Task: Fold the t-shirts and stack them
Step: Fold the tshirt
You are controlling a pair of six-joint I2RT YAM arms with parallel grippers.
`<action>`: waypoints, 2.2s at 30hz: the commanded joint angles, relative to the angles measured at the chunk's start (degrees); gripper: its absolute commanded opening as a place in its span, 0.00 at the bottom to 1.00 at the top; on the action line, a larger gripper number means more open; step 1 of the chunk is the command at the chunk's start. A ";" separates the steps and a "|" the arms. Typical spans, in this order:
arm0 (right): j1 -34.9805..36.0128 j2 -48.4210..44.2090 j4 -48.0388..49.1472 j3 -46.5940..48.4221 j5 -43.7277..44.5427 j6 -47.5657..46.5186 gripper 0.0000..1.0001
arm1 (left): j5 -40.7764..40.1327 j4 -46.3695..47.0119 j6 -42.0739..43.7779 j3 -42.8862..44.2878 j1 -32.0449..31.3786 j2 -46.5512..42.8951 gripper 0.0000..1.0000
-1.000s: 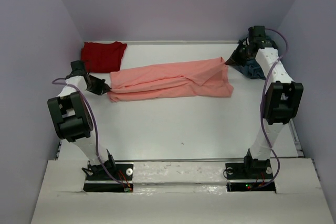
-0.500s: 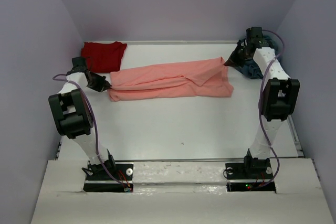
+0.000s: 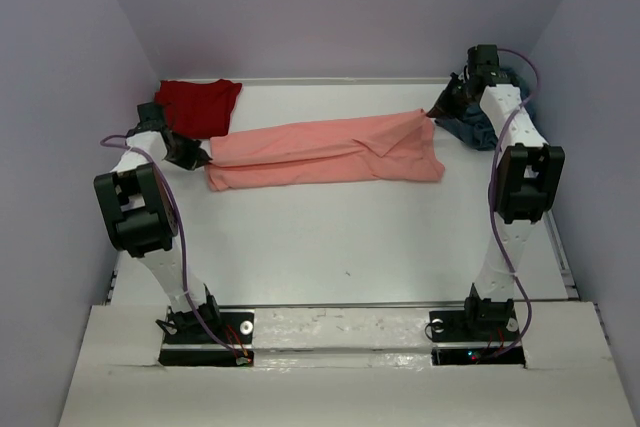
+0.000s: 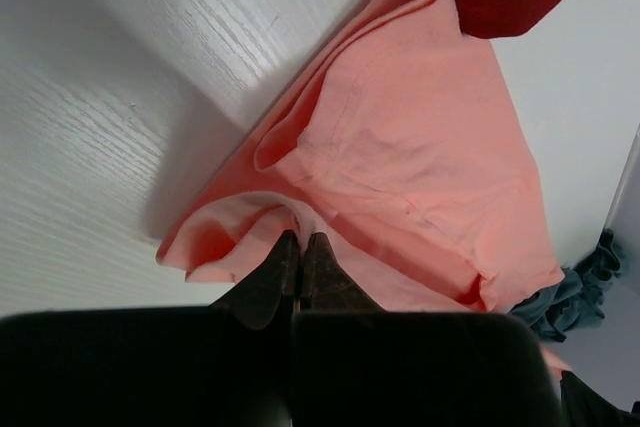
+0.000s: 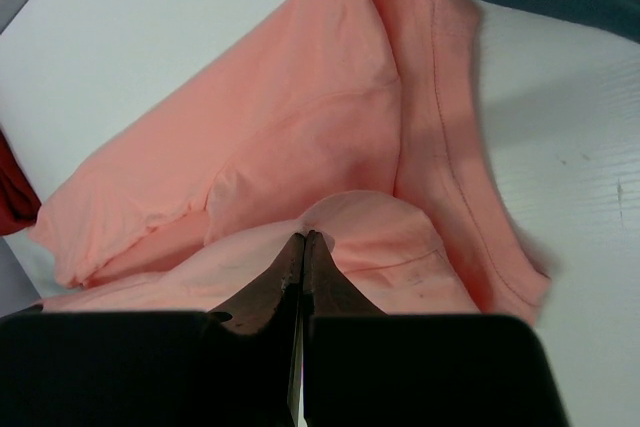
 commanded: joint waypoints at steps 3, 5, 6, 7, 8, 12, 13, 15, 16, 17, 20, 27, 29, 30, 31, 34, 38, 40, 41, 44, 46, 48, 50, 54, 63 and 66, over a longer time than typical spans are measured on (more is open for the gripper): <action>-0.97 1.50 1.11 4.60 1.79 -1.10 0.00 | -0.59 -0.83 1.34 3.42 0.01 1.53 0.00; -0.97 2.20 1.11 4.95 1.70 -1.01 0.00 | -0.33 -1.00 1.52 4.21 0.01 2.58 0.00; -0.97 2.38 1.11 5.13 1.79 -1.01 0.00 | -0.33 -1.00 1.78 4.56 0.01 2.94 0.00; -0.97 2.56 1.11 5.30 1.88 -1.01 0.00 | -0.24 -1.09 1.96 5.09 0.01 3.29 0.00; -0.97 3.00 1.20 5.65 1.97 -1.01 0.00 | -0.24 -1.18 2.05 5.35 0.01 3.82 0.00; -0.97 4.14 1.20 6.27 2.05 -1.10 0.00 | -0.24 -1.53 2.57 7.02 0.01 5.23 0.00; -0.97 4.32 1.20 6.36 2.14 -1.19 0.00 | -0.24 -1.70 2.66 7.72 0.01 5.84 0.00; -0.97 4.67 1.38 6.19 2.14 -1.10 0.00 | -0.15 -1.97 2.84 8.52 0.01 6.46 0.00; -0.97 4.84 1.46 6.19 2.14 -1.10 0.00 | -0.24 -2.06 3.01 9.39 0.01 6.72 0.00; -0.97 5.02 1.55 6.10 2.32 -1.10 0.00 | -0.24 -2.32 3.02 9.75 0.01 7.24 0.00; -0.97 5.55 1.99 6.18 2.58 -0.92 0.00 | -0.33 -2.50 3.19 10.98 -0.08 7.95 0.00; -0.97 7.22 2.34 7.33 2.50 -0.92 0.00 | 1.95 -1.27 4.33 12.39 -0.43 10.41 0.00; -0.97 7.48 2.52 7.42 2.50 -0.84 0.00 | 3.19 -0.57 4.60 12.65 -0.61 11.37 0.00; -0.97 7.74 2.69 7.42 2.41 -0.83 0.00 | 3.28 -0.56 4.77 12.74 -0.69 11.55 0.09; -0.97 7.83 2.87 7.42 2.49 -0.92 0.00 | 3.19 -0.39 4.77 12.83 -0.78 11.73 0.17; -0.97 8.18 3.48 7.07 2.67 -1.10 0.00 | 2.75 0.67 4.69 12.30 -0.96 11.12 0.37; -0.97 8.10 5.50 5.84 2.58 -1.10 0.00 | 1.96 1.81 4.69 12.12 -0.96 10.41 0.39; -0.97 8.01 6.47 5.13 2.41 -1.01 0.00 | 2.13 1.99 4.60 12.30 -0.96 10.68 0.39; -0.97 8.10 6.91 5.04 2.32 -1.01 0.00 | 2.22 1.99 4.51 12.47 -0.96 10.85 0.39; -0.97 8.88 7.79 5.65 2.23 -1.27 0.00 | 2.48 2.25 4.42 13.09 -0.96 11.29 0.38; -0.97 9.68 8.14 6.27 2.23 -1.54 0.00 | 2.49 2.08 4.42 13.79 -0.96 11.64 0.38; -0.97 10.03 8.93 6.36 1.88 -1.71 0.06 | 2.22 1.64 4.68 14.23 -0.96 11.73 0.38; -0.97 10.12 10.51 5.93 1.53 -1.80 0.21 | 1.61 1.11 4.77 14.93 -0.96 11.73 0.40; -0.97 9.33 13.23 4.17 1.88 -1.80 0.60 | -1.11 0.06 4.77 15.99 -0.96 10.95 0.54; -0.97 4.67 15.88 -0.49 2.24 -3.21 0.79 | -2.18 4.62 5.39 14.68 -0.87 4.62 0.69; -0.97 2.65 13.87 -3.30 1.18 -3.47 0.79 | -1.38 3.75 6.52 14.15 -0.87 2.43 0.69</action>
